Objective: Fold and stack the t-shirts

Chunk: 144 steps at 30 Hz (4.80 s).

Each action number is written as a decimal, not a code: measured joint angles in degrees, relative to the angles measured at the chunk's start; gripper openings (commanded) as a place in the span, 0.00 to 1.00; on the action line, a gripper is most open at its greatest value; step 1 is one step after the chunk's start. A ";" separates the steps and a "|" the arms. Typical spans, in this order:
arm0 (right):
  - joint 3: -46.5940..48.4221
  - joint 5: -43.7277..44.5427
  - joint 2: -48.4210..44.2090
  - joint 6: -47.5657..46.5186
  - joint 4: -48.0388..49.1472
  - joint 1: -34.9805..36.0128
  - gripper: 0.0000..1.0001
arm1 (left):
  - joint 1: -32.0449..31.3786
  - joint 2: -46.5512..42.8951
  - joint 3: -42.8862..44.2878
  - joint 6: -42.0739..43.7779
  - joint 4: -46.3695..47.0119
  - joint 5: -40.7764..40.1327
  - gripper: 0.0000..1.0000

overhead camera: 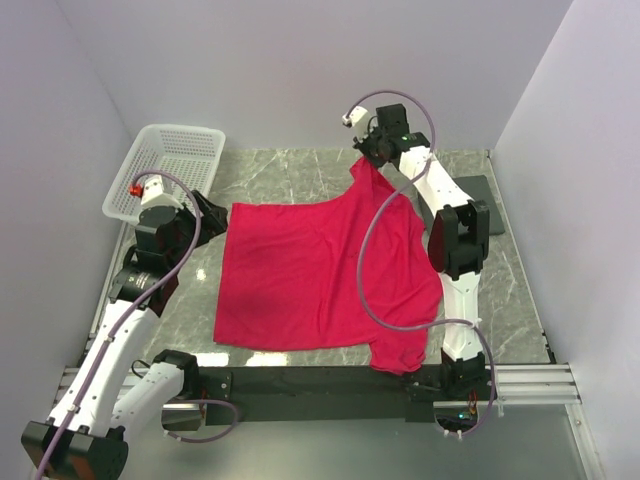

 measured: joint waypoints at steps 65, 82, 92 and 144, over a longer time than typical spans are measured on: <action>-76.76 -19.96 -69.59 -27.54 -33.14 11.52 0.66 | -0.63 6.54 -14.67 -26.77 -33.16 19.43 0.71; -79.30 -17.64 -69.53 -28.24 -33.18 16.09 0.66 | -7.72 18.32 -16.72 -34.10 -32.22 11.39 0.36; -79.93 -16.57 -70.97 -33.27 -35.67 16.09 0.67 | -7.87 14.05 -16.74 -33.81 -32.24 10.12 0.23; -64.72 -25.07 -59.45 -28.94 -42.51 44.74 0.00 | -7.91 -3.74 -13.42 -35.23 -47.78 16.20 0.00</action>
